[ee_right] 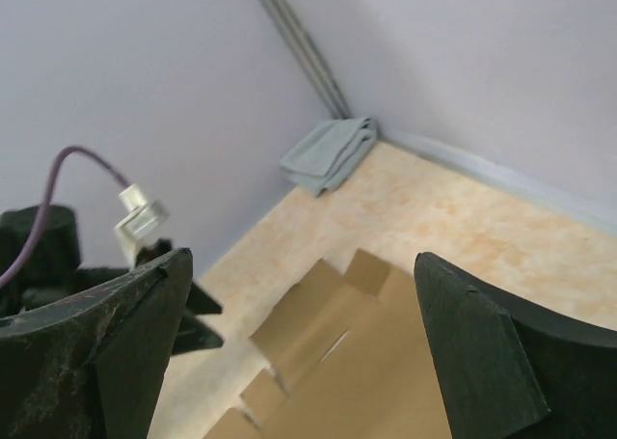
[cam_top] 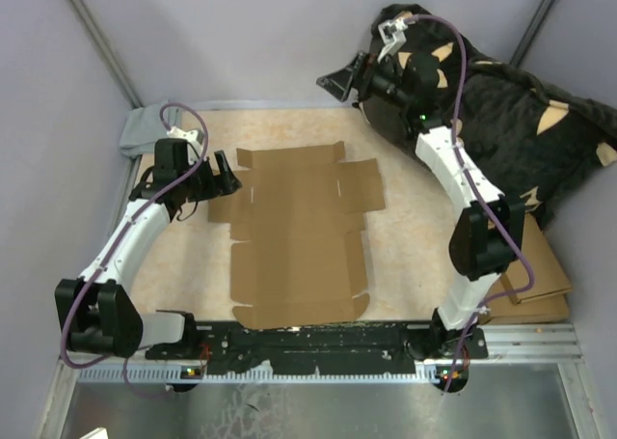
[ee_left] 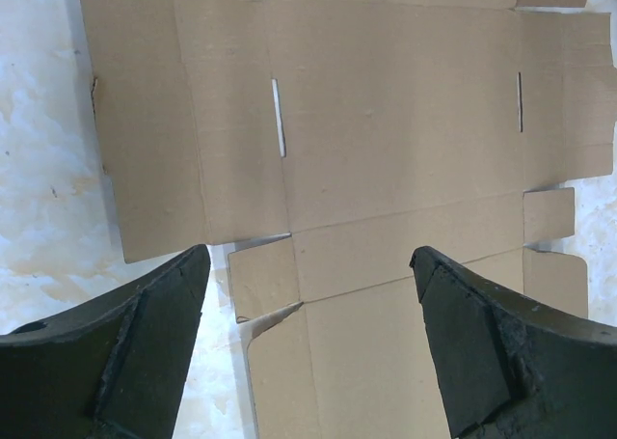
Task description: Fold the paper box
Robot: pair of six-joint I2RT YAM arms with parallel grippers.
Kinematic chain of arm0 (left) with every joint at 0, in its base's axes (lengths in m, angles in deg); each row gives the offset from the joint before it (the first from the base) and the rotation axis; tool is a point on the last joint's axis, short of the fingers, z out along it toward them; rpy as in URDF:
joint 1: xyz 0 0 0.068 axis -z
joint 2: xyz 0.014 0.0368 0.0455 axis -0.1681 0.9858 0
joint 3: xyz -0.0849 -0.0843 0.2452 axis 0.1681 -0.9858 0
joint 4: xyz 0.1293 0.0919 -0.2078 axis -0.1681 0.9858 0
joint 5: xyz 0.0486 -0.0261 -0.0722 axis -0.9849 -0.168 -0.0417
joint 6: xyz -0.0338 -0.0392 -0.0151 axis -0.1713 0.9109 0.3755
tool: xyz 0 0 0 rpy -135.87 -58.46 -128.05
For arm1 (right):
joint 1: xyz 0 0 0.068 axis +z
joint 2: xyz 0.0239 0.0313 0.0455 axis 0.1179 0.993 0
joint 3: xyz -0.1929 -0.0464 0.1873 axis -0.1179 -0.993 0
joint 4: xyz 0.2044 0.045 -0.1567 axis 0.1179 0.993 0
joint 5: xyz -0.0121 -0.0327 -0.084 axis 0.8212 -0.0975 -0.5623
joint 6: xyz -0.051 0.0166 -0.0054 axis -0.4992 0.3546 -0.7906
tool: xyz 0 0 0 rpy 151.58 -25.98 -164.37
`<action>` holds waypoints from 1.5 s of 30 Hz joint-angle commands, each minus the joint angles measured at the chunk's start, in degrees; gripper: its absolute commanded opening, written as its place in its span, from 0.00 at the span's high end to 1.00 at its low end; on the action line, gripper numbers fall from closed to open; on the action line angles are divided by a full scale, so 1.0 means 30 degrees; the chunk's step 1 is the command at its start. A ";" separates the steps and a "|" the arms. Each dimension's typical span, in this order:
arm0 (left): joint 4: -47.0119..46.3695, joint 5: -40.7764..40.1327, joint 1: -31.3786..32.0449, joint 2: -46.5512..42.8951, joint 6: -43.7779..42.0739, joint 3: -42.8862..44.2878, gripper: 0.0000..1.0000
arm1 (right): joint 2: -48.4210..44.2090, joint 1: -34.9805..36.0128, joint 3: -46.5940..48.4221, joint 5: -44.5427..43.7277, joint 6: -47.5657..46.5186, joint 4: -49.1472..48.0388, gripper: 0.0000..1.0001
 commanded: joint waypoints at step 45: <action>-0.0712 0.0315 0.0028 0.0343 0.0513 -0.0221 0.12 | 1.2457 0.1822 1.1812 -1.3342 -0.5728 1.8035 0.79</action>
